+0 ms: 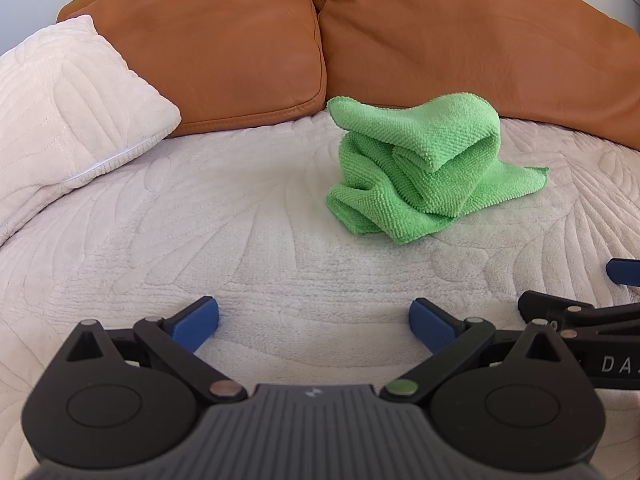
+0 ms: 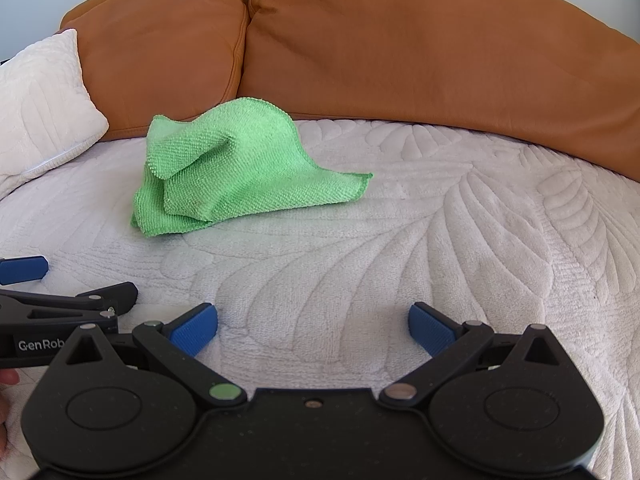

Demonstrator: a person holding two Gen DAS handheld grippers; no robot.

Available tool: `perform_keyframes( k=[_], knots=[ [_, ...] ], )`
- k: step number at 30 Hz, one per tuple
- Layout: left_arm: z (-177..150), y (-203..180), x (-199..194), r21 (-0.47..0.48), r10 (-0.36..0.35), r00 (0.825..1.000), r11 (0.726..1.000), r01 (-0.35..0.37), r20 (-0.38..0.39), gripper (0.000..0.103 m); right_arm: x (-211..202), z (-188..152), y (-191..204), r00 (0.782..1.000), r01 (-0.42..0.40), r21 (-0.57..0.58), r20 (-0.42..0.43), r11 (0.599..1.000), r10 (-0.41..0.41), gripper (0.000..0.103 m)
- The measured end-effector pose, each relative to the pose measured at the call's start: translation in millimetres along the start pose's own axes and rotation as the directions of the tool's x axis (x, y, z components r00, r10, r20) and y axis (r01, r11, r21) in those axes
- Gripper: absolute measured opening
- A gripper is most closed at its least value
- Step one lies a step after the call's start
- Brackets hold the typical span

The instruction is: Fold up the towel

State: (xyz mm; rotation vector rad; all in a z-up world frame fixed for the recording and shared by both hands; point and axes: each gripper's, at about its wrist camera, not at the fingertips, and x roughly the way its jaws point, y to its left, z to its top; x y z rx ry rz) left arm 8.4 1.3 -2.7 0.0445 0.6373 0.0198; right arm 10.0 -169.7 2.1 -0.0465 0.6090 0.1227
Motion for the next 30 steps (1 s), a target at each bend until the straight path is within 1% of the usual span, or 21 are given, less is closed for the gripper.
perform_keyframes(
  k=[7, 11, 12, 14, 15, 17, 19, 23, 24, 26, 28, 29, 30],
  knots=[
    [0, 1, 1, 0.003, 0.003, 1.0, 1.0, -0.003, 0.003, 0.103, -1, -1, 0, 1.0, 0.001, -0.002, 0.008, 1.0, -0.001, 0.103],
    [1, 1, 2, 0.007, 0.006, 1.0, 1.0, -0.006, 0.002, 0.103, -4, -1, 1, 1.0, -0.006, -0.008, 0.025, 1.0, 0.006, 0.099],
    [1, 2, 2, 0.006, 0.006, 1.0, 1.0, -0.006, 0.002, 0.103, -4, -1, 0, 1.0, -0.007, -0.008, 0.026, 1.0, 0.008, 0.097],
    [2, 3, 3, 0.005, 0.004, 1.0, 1.0, -0.004, 0.001, 0.103, -7, -1, -1, 0.999, -0.005, 0.0, 0.042, 1.0, 0.005, 0.088],
    [2, 3, 3, 0.004, 0.004, 1.0, 1.0, -0.004, 0.001, 0.103, -10, -1, -1, 0.999, -0.012, 0.002, 0.052, 1.0, 0.012, 0.08],
    [2, 2, 3, 0.005, 0.004, 1.0, 1.0, -0.004, 0.002, 0.103, -13, 0, -3, 0.997, -0.032, 0.0, 0.068, 0.999, 0.032, 0.075],
    [2, 2, 4, 0.005, 0.005, 1.0, 1.0, -0.005, 0.003, 0.103, -16, 3, -4, 0.995, -0.05, -0.007, 0.086, 0.999, 0.05, 0.064],
    [2, -1, 3, 0.007, 0.007, 1.0, 1.0, -0.007, 0.002, 0.103, -22, 19, -13, 0.986, -0.107, -0.008, 0.13, 0.994, 0.107, 0.062],
    [2, -1, 3, 0.008, 0.007, 1.0, 1.0, -0.007, 0.002, 0.103, -22, 23, -18, 0.983, -0.119, 0.013, 0.14, 0.993, 0.116, 0.062],
    [1, 0, 3, 0.008, 0.007, 1.0, 1.0, -0.007, 0.003, 0.103, -21, 34, -31, 0.979, -0.148, 0.094, 0.153, 0.984, 0.133, 0.061],
    [0, -1, 3, 0.009, 0.009, 1.0, 1.0, -0.009, 0.003, 0.103, -13, 46, -46, 0.977, -0.168, 0.171, 0.157, 0.971, 0.141, 0.054],
    [1, 0, 3, 0.01, 0.009, 1.0, 1.0, -0.009, 0.003, 0.103, -7, 51, -51, 0.978, -0.163, 0.186, 0.158, 0.969, 0.134, 0.051],
    [1, 0, 3, 0.008, 0.008, 1.0, 1.0, -0.008, 0.003, 0.103, -1, 55, -55, 0.979, -0.161, 0.192, 0.154, 0.968, 0.132, 0.044]
  ],
)
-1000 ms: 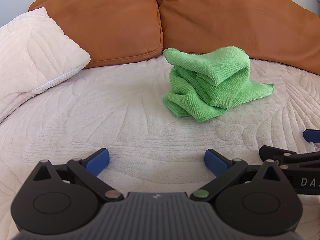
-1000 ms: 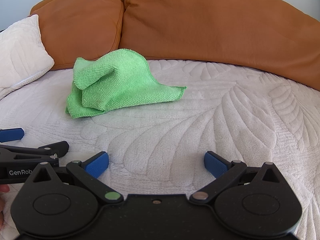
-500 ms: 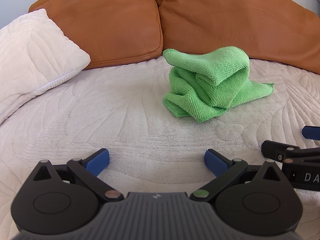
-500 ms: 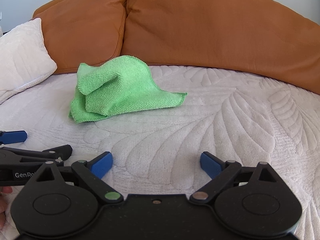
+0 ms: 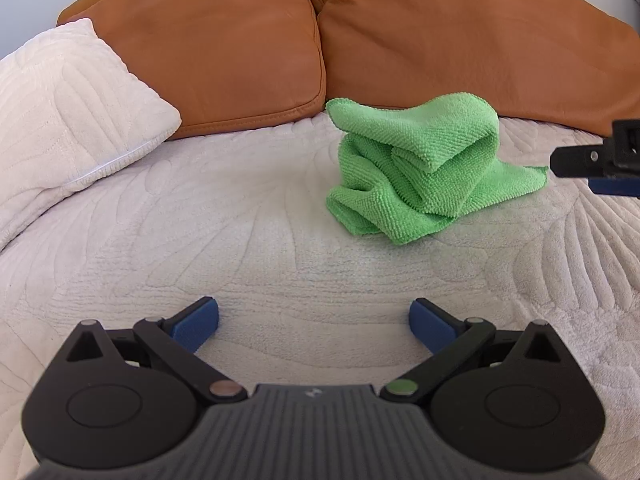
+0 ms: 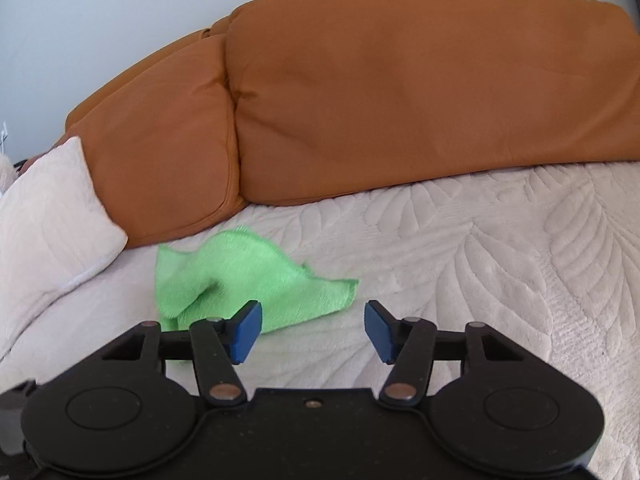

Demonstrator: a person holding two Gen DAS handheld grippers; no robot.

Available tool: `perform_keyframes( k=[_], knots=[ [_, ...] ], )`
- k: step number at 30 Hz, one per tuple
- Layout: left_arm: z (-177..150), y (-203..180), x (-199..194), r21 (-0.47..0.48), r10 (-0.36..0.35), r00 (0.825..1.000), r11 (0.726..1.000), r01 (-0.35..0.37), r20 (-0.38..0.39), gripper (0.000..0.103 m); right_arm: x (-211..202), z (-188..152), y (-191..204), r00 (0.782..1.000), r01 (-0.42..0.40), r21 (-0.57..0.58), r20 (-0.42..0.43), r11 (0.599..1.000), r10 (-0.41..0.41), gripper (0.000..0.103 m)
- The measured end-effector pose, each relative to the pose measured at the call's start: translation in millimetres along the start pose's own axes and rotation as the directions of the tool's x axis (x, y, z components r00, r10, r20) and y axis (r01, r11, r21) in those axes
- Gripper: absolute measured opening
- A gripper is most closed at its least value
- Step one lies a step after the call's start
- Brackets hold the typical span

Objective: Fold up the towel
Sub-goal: 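Lower the right gripper onto a towel corner and close it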

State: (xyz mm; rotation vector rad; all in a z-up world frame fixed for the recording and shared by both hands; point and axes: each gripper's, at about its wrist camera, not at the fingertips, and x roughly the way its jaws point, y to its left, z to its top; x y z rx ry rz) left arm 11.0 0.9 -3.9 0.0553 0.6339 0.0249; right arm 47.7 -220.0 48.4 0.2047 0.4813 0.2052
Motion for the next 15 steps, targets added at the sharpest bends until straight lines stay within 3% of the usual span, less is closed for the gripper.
perform_keyframes(
  k=[7, 15],
  knots=[
    [1, 0, -1, -0.01, -0.008, 1.0, 1.0, 0.008, 0.001, 0.103, 47, 15, -27, 0.998, 0.017, 0.159, -0.068, 0.987, -0.006, 0.036],
    [0, 0, -4, -0.021, -0.019, 1.0, 1.0, 0.019, 0.002, 0.103, 62, 11, -21, 0.994, 0.039, 0.145, -0.102, 0.989, -0.025, 0.019]
  ],
)
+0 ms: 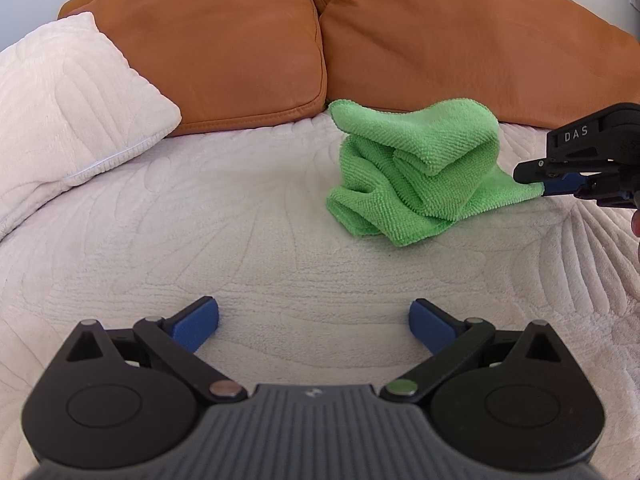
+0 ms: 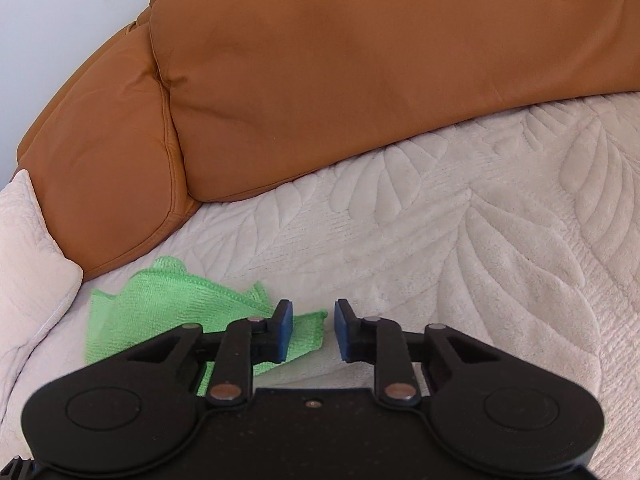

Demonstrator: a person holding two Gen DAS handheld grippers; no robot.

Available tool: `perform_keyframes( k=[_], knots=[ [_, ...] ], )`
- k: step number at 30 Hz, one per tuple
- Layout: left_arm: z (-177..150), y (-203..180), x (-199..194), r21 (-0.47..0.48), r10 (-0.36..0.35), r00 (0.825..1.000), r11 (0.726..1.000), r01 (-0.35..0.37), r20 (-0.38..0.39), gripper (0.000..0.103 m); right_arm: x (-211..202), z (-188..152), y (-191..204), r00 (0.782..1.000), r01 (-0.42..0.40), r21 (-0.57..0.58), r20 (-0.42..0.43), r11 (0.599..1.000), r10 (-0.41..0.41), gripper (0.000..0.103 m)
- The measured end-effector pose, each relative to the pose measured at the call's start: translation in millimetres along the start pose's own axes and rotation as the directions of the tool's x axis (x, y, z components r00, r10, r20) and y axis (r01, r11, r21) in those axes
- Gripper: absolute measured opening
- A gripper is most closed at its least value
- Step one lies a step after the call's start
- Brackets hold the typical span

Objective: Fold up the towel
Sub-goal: 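Lower the right gripper onto a towel corner and close it, then grasp another towel corner with the left gripper while the right gripper holds its corner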

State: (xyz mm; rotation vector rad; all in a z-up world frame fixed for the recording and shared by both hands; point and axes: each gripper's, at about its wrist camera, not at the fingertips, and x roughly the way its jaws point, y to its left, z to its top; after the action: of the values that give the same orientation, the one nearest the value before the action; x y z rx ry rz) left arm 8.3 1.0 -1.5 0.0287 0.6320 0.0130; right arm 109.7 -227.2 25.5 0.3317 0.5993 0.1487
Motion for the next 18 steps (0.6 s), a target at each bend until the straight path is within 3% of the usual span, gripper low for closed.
perform_keyframes(
  k=[3, 18],
  knots=[
    [-1, -1, -1, 0.001, 0.001, 1.0, 1.0, -0.001, 0.0, 0.103, -2, 0, 0, 1.0, -0.005, 0.008, -0.005, 1.0, 0.005, 0.011],
    [-1, -1, -2, 0.002, 0.001, 1.0, 1.0, -0.001, 0.0, 0.103, -6, -6, 22, 0.996, 0.089, -0.122, 0.016, 0.989, -0.087, 0.007]
  ],
)
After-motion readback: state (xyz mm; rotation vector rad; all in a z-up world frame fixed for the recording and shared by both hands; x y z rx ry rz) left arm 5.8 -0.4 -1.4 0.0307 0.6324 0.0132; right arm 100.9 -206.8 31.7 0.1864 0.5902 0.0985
